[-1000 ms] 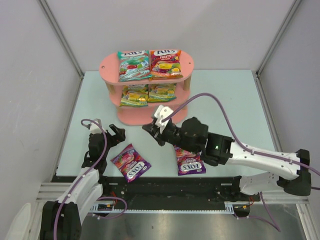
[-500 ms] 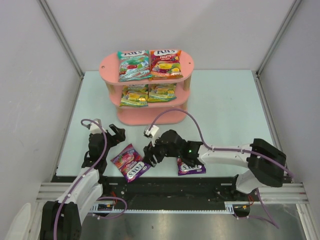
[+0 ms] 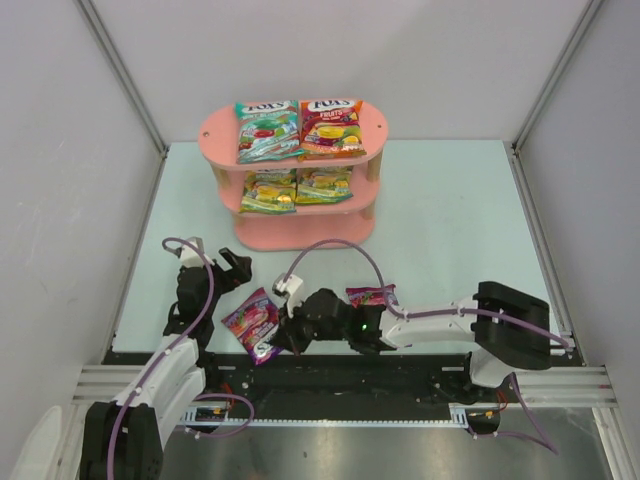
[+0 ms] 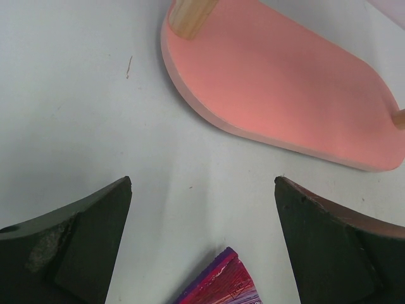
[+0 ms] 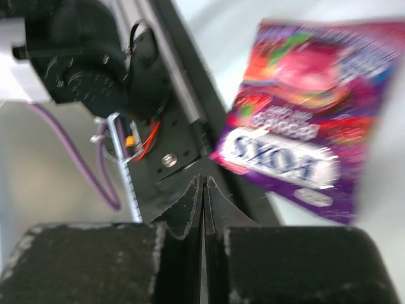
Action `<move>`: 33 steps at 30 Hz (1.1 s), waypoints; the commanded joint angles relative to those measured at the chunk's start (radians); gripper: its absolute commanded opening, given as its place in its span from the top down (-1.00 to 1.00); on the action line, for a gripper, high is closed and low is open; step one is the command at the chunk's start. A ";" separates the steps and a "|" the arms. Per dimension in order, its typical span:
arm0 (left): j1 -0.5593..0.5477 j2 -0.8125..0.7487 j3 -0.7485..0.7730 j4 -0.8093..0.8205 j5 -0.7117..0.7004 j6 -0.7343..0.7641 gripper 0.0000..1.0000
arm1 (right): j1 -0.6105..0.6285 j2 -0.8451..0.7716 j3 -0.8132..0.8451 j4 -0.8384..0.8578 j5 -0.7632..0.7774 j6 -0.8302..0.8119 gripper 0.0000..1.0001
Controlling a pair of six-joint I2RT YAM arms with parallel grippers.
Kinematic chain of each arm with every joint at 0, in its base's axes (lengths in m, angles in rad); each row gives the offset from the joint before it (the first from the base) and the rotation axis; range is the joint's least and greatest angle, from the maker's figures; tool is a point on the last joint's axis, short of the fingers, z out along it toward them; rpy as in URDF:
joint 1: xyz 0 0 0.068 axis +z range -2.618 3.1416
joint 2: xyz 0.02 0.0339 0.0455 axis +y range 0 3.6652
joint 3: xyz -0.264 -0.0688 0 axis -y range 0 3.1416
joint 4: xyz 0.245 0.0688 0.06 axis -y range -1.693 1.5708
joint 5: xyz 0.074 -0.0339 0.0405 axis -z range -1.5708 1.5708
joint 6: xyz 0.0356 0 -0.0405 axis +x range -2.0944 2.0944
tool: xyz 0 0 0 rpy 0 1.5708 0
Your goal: Place and organize the candy bags onto the shelf
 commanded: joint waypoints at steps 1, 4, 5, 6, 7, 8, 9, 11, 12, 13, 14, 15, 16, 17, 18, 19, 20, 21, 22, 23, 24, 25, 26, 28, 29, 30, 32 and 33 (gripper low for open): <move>0.009 0.001 0.022 0.036 0.020 -0.003 -0.99 | 0.065 0.071 0.024 0.086 0.050 0.123 1.00; 0.007 -0.007 0.022 0.027 0.017 -0.005 -1.00 | 0.091 0.145 0.065 0.111 0.045 0.150 1.00; 0.007 -0.005 0.022 0.030 0.017 -0.005 -0.99 | 0.101 0.175 0.077 0.111 0.048 0.152 1.00; 0.007 -0.007 0.020 0.030 0.017 -0.003 -0.99 | 0.106 0.186 0.088 0.111 0.053 0.153 1.00; 0.009 -0.007 0.020 0.032 0.017 -0.005 -1.00 | 0.109 0.200 0.111 0.112 0.058 0.153 1.00; 0.007 -0.004 0.022 0.030 0.017 -0.005 -0.99 | 0.112 0.221 0.124 0.112 0.061 0.153 1.00; 0.009 -0.002 0.022 0.030 0.017 -0.005 -0.99 | 0.115 0.232 0.134 0.112 0.065 0.153 1.00; 0.007 -0.001 0.023 0.030 0.017 -0.005 -0.99 | 0.115 0.255 0.163 0.121 0.070 0.158 1.00; 0.007 0.001 0.023 0.030 0.017 -0.003 -0.99 | 0.115 0.278 0.173 0.125 0.071 0.162 1.00; 0.009 -0.001 0.023 0.030 0.017 -0.005 -1.00 | 0.115 0.289 0.183 0.126 0.073 0.163 1.00; 0.009 -0.002 0.022 0.029 0.017 -0.005 -0.99 | 0.115 0.301 0.202 0.131 0.073 0.163 1.00; 0.007 -0.002 0.022 0.029 0.017 -0.005 -0.99 | 0.115 0.319 0.212 0.131 0.073 0.166 1.00; 0.007 -0.002 0.022 0.029 0.017 -0.005 -0.99 | 0.117 0.330 0.220 0.131 0.075 0.167 1.00; 0.009 -0.001 0.022 0.030 0.017 -0.006 -0.99 | 0.117 0.338 0.228 0.129 0.075 0.172 1.00; 0.007 -0.002 0.023 0.029 0.017 -0.006 -0.99 | 0.117 0.346 0.243 0.128 0.073 0.173 1.00; 0.007 -0.001 0.023 0.029 0.017 -0.006 -0.99 | 0.120 0.362 0.251 0.122 0.075 0.173 1.00; 0.009 -0.001 0.023 0.029 0.017 -0.006 -0.99 | 0.120 0.370 0.260 0.103 0.075 0.178 1.00; 0.009 -0.001 0.023 0.029 0.017 -0.006 -0.99 | 0.121 0.376 0.272 0.093 0.075 0.178 1.00; 0.007 -0.002 0.023 0.030 0.017 -0.006 -0.99 | 0.126 0.384 0.279 0.082 0.110 0.179 1.00; 0.009 -0.002 0.023 0.029 0.017 -0.006 -1.00 | 0.128 0.389 0.283 0.056 0.117 0.179 1.00; 0.007 -0.002 0.023 0.029 0.017 -0.006 -0.99 | 0.128 0.392 0.286 0.042 0.127 0.182 1.00; 0.009 -0.002 0.023 0.029 0.017 -0.006 -0.99 | 0.129 0.396 0.300 0.025 0.146 0.184 1.00; 0.007 -0.001 0.023 0.030 0.017 -0.006 -0.99 | 0.129 0.407 0.305 -0.008 0.153 0.189 1.00; 0.007 -0.002 0.023 0.029 0.017 -0.006 -0.99 | 0.132 0.416 0.321 -0.047 0.170 0.193 1.00; 0.007 -0.002 0.022 0.029 0.017 -0.006 -1.00 | 0.132 0.425 0.328 -0.056 0.174 0.196 1.00; 0.007 -0.002 0.022 0.030 0.017 -0.006 -0.99 | 0.134 0.430 0.332 -0.065 0.179 0.198 1.00; 0.007 -0.004 0.023 0.027 0.017 -0.006 -0.99 | 0.132 0.442 0.347 -0.088 0.182 0.204 1.00; 0.009 -0.002 0.022 0.027 0.017 -0.006 -0.99 | 0.132 0.445 0.352 -0.098 0.185 0.205 1.00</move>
